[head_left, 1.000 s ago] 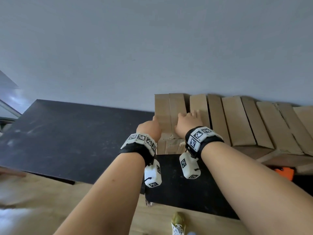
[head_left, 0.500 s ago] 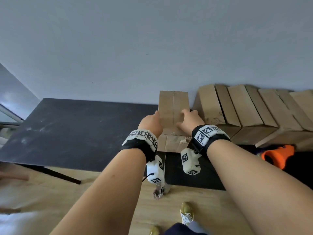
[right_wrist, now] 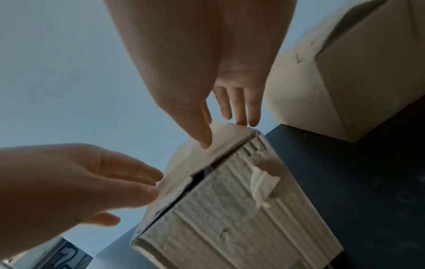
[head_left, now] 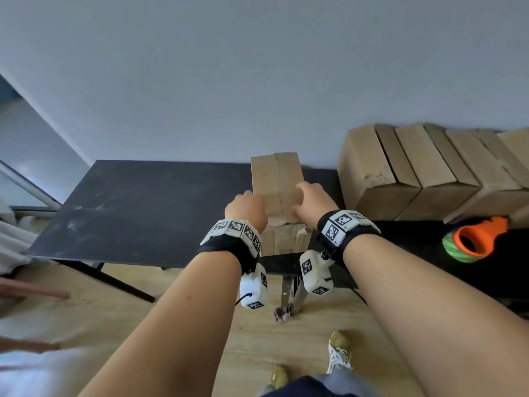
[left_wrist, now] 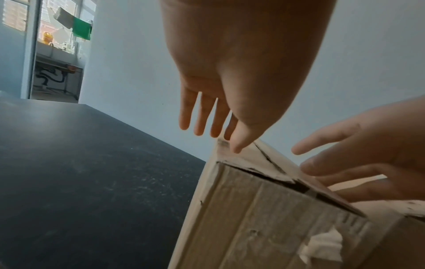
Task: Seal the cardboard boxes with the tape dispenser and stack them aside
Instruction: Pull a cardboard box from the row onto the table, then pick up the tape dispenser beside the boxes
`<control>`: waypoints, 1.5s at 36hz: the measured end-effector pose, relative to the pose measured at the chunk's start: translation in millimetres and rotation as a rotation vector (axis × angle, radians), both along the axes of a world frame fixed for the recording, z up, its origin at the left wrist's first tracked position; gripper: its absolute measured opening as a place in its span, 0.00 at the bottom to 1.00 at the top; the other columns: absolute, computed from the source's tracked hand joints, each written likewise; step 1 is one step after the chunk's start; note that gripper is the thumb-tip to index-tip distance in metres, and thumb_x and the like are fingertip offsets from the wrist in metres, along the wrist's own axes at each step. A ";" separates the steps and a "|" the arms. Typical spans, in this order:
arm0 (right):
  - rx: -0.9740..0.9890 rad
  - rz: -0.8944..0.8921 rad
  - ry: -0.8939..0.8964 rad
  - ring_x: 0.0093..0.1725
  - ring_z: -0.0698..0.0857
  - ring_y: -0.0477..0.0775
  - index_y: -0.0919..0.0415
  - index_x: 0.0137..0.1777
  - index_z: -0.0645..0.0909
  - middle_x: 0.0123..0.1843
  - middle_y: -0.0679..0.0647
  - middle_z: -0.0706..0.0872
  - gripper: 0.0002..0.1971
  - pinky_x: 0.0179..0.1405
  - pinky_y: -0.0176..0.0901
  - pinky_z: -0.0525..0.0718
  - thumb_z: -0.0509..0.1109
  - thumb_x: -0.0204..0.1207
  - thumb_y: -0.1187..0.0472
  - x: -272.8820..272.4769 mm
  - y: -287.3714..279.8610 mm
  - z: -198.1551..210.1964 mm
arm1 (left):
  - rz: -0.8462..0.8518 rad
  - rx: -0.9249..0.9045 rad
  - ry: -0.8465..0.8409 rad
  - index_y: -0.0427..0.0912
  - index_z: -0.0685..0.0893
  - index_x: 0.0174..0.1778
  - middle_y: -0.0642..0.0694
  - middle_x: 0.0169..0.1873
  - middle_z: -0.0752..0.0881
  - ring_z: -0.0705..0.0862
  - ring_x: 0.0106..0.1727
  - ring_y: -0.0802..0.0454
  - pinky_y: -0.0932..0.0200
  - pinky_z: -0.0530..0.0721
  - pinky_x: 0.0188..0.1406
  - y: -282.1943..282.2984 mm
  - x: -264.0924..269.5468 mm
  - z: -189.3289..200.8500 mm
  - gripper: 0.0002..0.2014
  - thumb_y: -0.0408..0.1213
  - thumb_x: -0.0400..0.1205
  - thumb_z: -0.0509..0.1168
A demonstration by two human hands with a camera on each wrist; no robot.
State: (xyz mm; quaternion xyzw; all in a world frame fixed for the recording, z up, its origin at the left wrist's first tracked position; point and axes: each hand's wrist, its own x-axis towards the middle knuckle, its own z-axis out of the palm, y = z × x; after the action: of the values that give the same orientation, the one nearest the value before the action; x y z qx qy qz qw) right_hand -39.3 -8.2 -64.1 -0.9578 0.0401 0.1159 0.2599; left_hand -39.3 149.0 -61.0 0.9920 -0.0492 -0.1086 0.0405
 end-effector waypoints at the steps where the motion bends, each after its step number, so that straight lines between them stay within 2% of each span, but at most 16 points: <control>1: 0.010 -0.007 -0.011 0.60 0.83 0.60 0.56 0.80 0.66 0.76 0.61 0.68 0.27 0.55 0.46 0.79 0.65 0.80 0.61 -2.5 -3.5 1.7 | -0.013 -0.005 -0.028 0.38 0.79 0.60 0.42 0.60 0.78 0.77 0.61 0.42 0.49 0.79 0.51 -4.2 -1.0 2.2 0.14 0.30 0.81 0.54; 5: 0.000 -0.043 -0.036 0.61 0.81 0.60 0.56 0.79 0.67 0.74 0.60 0.70 0.26 0.54 0.47 0.78 0.64 0.81 0.59 -13.9 -26.4 8.6 | -0.120 -0.046 -0.113 0.41 0.78 0.69 0.43 0.66 0.77 0.74 0.68 0.43 0.48 0.77 0.62 -29.3 -0.6 10.1 0.19 0.32 0.82 0.56; 8: -0.014 -0.084 -0.032 0.66 0.79 0.61 0.55 0.80 0.66 0.75 0.60 0.70 0.27 0.62 0.50 0.78 0.64 0.81 0.59 -26.0 -51.8 13.2 | -0.197 -0.069 -0.148 0.41 0.78 0.68 0.43 0.65 0.78 0.74 0.67 0.44 0.48 0.78 0.60 -57.9 -1.0 15.6 0.18 0.32 0.82 0.56; 11: -0.005 -0.149 -0.032 0.68 0.78 0.60 0.55 0.79 0.66 0.75 0.59 0.72 0.27 0.64 0.50 0.77 0.65 0.80 0.60 -37.1 -84.0 14.3 | -0.271 -0.090 -0.159 0.41 0.80 0.63 0.43 0.60 0.79 0.76 0.64 0.43 0.49 0.79 0.55 -93.3 -2.8 19.3 0.15 0.32 0.82 0.56; 14: -0.012 -0.226 -0.018 0.68 0.79 0.61 0.56 0.77 0.69 0.74 0.60 0.74 0.25 0.65 0.51 0.78 0.66 0.80 0.60 -50.1 -123.7 13.4 | -0.344 -0.092 -0.161 0.42 0.81 0.64 0.43 0.60 0.79 0.76 0.64 0.43 0.49 0.78 0.58 -133.1 -7.2 18.8 0.16 0.32 0.82 0.56; 22: -0.050 -0.399 0.075 0.68 0.79 0.63 0.58 0.78 0.67 0.74 0.62 0.74 0.25 0.62 0.51 0.79 0.65 0.82 0.60 -87.5 -245.5 -8.7 | -0.479 -0.015 -0.045 0.38 0.79 0.63 0.40 0.62 0.78 0.76 0.64 0.41 0.49 0.77 0.59 -248.3 -29.7 7.2 0.15 0.30 0.82 0.58; 31: -0.074 -0.501 0.222 0.67 0.79 0.64 0.61 0.78 0.69 0.70 0.61 0.79 0.26 0.63 0.50 0.78 0.66 0.81 0.62 -85.2 -341.7 -56.0 | -0.535 0.012 0.053 0.43 0.78 0.70 0.42 0.65 0.79 0.75 0.66 0.42 0.49 0.75 0.63 -344.3 -35.4 -35.2 0.18 0.33 0.83 0.58; 34: -0.053 -0.504 0.267 0.62 0.82 0.66 0.65 0.71 0.74 0.64 0.63 0.83 0.20 0.58 0.50 0.80 0.64 0.81 0.61 -75.3 -358.6 -67.6 | -0.507 0.019 0.075 0.44 0.78 0.69 0.43 0.65 0.79 0.76 0.66 0.42 0.49 0.75 0.64 -361.0 -32.9 -49.4 0.18 0.33 0.83 0.58; 38: 0.046 -0.535 0.238 0.64 0.82 0.67 0.67 0.67 0.80 0.64 0.66 0.83 0.17 0.60 0.52 0.79 0.62 0.81 0.61 -59.1 -371.4 -87.3 | -0.444 0.012 0.111 0.44 0.78 0.69 0.42 0.64 0.79 0.77 0.65 0.40 0.47 0.76 0.62 -372.8 -30.1 -65.5 0.18 0.33 0.82 0.57; 40: 0.048 -0.566 0.247 0.64 0.82 0.67 0.68 0.67 0.80 0.64 0.65 0.84 0.19 0.62 0.53 0.79 0.60 0.84 0.56 -48.6 -375.6 -93.6 | -0.416 0.011 0.123 0.43 0.79 0.68 0.42 0.64 0.80 0.77 0.65 0.40 0.47 0.76 0.62 -375.0 -28.6 -72.9 0.18 0.33 0.82 0.56; 43: 0.010 -0.562 0.371 0.63 0.82 0.67 0.70 0.68 0.78 0.62 0.65 0.84 0.27 0.66 0.54 0.77 0.51 0.88 0.47 -33.1 -379.3 -97.9 | -0.383 0.019 0.146 0.43 0.78 0.69 0.41 0.64 0.79 0.77 0.66 0.40 0.47 0.76 0.63 -375.5 -26.0 -80.7 0.19 0.32 0.83 0.56; 45: 0.024 -0.557 0.422 0.55 0.83 0.66 0.68 0.68 0.78 0.56 0.64 0.85 0.29 0.58 0.55 0.78 0.49 0.88 0.44 -23.9 -381.5 -102.3 | -0.361 0.019 0.149 0.43 0.78 0.69 0.41 0.64 0.80 0.77 0.66 0.40 0.47 0.76 0.63 -374.1 -23.1 -83.6 0.19 0.33 0.83 0.57; 47: 0.066 -0.610 0.434 0.52 0.83 0.65 0.66 0.68 0.79 0.54 0.64 0.84 0.31 0.52 0.55 0.77 0.49 0.86 0.40 -15.0 -384.3 -109.3 | -0.327 0.016 0.150 0.43 0.79 0.69 0.41 0.64 0.80 0.77 0.66 0.40 0.48 0.76 0.63 -372.3 -18.9 -86.3 0.19 0.33 0.82 0.57; 49: 0.090 -0.654 0.470 0.55 0.83 0.65 0.66 0.67 0.79 0.56 0.64 0.83 0.33 0.49 0.52 0.75 0.48 0.85 0.37 -10.1 -385.9 -116.3 | -0.296 0.013 0.153 0.43 0.79 0.68 0.41 0.65 0.80 0.77 0.66 0.40 0.48 0.77 0.63 -370.2 -15.4 -88.3 0.19 0.32 0.81 0.57; 52: 0.159 -0.687 0.391 0.63 0.83 0.64 0.64 0.69 0.79 0.64 0.64 0.84 0.29 0.57 0.53 0.78 0.54 0.85 0.40 -7.3 -388.5 -127.6 | -0.273 0.008 0.151 0.43 0.80 0.68 0.41 0.65 0.80 0.77 0.66 0.39 0.48 0.76 0.63 -368.0 -12.1 -91.8 0.19 0.32 0.81 0.57; 54: 0.174 -0.705 0.383 0.61 0.83 0.65 0.64 0.66 0.81 0.63 0.64 0.85 0.27 0.60 0.52 0.79 0.57 0.84 0.42 -7.3 -388.2 -127.1 | -0.267 0.009 0.157 0.43 0.80 0.68 0.41 0.65 0.80 0.77 0.67 0.40 0.48 0.76 0.62 -367.0 -11.0 -93.5 0.19 0.32 0.82 0.56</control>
State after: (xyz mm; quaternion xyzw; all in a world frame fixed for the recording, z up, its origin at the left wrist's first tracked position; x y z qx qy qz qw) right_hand -46.6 -396.4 -191.3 -0.8208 0.4038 0.1991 0.3515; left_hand -50.3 -218.0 -154.4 0.9653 -0.1767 -0.1905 0.0250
